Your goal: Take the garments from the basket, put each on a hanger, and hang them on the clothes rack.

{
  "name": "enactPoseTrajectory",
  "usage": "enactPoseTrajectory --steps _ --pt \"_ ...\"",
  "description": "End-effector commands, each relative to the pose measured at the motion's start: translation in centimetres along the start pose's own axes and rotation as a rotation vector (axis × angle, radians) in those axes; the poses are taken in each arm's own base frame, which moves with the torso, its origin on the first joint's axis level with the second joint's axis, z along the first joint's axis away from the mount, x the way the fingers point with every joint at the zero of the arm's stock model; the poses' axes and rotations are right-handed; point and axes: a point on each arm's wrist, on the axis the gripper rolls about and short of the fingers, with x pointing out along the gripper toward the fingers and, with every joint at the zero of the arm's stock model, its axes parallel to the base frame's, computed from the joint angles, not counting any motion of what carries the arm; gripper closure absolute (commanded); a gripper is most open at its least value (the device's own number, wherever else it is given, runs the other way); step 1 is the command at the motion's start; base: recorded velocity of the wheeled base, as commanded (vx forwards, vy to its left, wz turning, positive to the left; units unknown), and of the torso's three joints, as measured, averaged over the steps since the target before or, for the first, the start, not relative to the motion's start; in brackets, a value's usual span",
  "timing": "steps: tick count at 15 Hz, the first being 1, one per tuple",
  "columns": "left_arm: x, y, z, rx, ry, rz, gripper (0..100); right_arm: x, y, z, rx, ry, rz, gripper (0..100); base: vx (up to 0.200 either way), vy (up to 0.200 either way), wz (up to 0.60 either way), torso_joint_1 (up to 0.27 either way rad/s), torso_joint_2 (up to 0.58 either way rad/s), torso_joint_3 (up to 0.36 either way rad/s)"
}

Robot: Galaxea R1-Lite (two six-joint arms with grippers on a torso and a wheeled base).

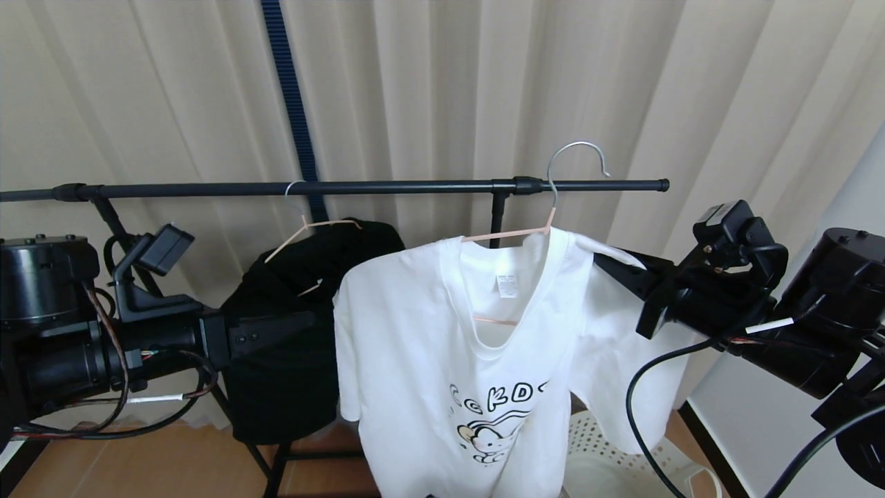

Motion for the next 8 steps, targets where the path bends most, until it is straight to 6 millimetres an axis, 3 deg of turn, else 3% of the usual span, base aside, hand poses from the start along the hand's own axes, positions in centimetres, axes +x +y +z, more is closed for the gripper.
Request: enactPoseTrajectory --steps 1,6,8 --pt "0.5 -2.4 3.2 0.081 -0.056 -0.074 0 0.1 0.6 -0.3 0.004 0.011 0.024 100 0.000 0.000 0.00 0.000 0.00 0.000" --pt "1.5 -7.5 8.0 0.140 0.003 -0.169 0 0.5 1.3 -0.8 0.010 0.026 0.052 100 0.000 0.000 0.00 0.000 0.00 0.000" --pt "2.3 -9.0 8.5 0.219 0.054 -0.169 0 0.5 1.9 -1.0 0.012 0.034 0.070 100 0.000 0.000 0.00 0.000 0.00 0.000"
